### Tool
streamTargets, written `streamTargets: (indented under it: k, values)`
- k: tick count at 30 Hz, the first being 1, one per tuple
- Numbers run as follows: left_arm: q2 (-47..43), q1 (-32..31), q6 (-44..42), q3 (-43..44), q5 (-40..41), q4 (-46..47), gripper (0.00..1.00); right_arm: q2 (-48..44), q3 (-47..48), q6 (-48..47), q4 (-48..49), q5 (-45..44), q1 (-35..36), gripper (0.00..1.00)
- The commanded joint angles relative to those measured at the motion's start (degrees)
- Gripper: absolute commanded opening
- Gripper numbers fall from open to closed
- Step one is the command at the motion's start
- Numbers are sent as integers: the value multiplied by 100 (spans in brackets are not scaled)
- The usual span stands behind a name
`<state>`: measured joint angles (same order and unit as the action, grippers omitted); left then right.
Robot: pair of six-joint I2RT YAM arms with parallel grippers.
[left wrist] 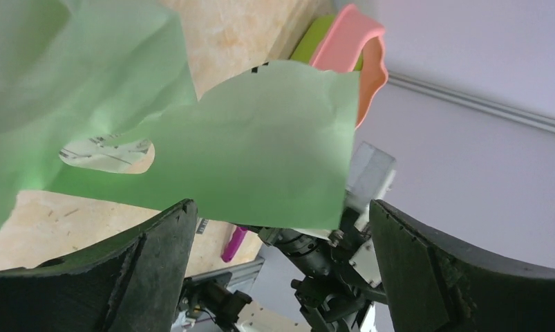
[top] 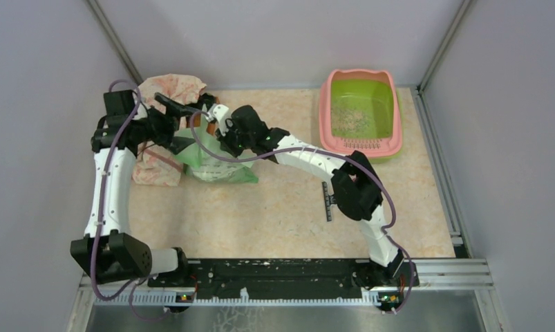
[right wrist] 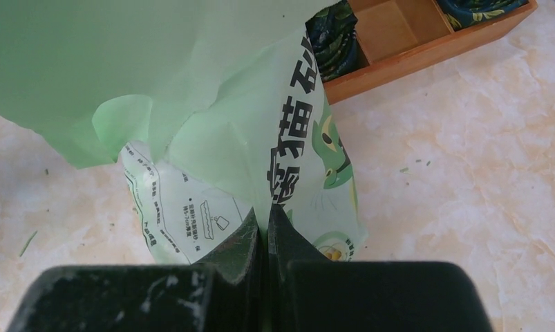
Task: Fill the litter box with clean litter
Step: Close the cat litter bag at the center of the board.
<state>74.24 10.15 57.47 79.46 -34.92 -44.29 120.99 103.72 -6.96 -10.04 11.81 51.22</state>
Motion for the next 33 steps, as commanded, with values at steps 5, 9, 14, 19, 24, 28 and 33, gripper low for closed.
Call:
streamTargets:
  k: [5,9,14,19,24,28,33]
  values:
    - [406,-638,385,-485,644,-194,99,-459,133,50,216,40,24,0]
    - [487,-655,260,-703,876,-206,99,-425,108,13,226,48,22,0]
    - [769,-653,-130,-588,1212,-681,99,-421,87,6,244,62,20,0]
    - [366,-644,-600,-816,1016,-123,91,-339,187,-57,150,45,17,0]
    - [-167,-643,-923,-1487,830,640,57,-252,322,-36,74,146,-30,0]
    - [-212,-647,-1142,-1976,416,699,27,-213,404,-32,17,185,-55,0]
    - [-420,-653,-1493,-2571,350,483,25,-151,508,-29,-73,242,-92,0]
